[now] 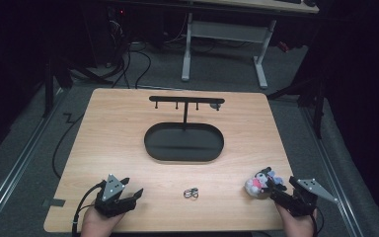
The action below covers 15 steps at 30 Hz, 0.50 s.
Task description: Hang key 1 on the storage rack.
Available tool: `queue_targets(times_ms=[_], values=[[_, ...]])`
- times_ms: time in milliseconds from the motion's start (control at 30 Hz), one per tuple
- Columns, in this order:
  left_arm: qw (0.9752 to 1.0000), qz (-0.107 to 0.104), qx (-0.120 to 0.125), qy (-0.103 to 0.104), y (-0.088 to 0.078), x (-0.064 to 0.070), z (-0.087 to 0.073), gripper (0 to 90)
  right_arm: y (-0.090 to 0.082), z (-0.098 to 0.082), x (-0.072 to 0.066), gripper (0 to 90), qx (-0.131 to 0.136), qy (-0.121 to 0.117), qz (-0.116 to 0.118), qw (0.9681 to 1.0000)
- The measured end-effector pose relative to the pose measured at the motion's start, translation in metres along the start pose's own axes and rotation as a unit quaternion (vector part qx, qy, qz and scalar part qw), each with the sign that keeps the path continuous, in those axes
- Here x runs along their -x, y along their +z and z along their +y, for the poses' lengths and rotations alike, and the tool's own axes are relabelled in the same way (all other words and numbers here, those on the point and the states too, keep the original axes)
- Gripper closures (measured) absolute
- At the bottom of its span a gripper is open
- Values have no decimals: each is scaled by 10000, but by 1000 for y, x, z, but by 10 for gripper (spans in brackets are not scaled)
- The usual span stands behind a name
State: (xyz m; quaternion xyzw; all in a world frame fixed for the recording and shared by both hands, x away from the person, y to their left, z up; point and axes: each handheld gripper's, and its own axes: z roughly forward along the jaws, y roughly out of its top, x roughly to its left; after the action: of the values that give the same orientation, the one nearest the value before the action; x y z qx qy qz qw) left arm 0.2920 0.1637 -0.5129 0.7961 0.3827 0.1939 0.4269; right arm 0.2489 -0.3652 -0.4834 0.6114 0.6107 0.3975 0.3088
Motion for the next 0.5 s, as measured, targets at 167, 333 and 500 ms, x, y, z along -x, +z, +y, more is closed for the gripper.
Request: queue_targets(times_ms=[167,333,500], values=[[10000,26,32,-25,1,-1,2,369,0,-4,0,155,-97,-8,118,9999],[10000,-32,38,-70,3,-3,5,369,-5,-7,4,215,-95,-28,201,9997],[9999,-64,91,-56,4,-5,8,372,-15,-14,10,393,-155,-70,293,9994]])
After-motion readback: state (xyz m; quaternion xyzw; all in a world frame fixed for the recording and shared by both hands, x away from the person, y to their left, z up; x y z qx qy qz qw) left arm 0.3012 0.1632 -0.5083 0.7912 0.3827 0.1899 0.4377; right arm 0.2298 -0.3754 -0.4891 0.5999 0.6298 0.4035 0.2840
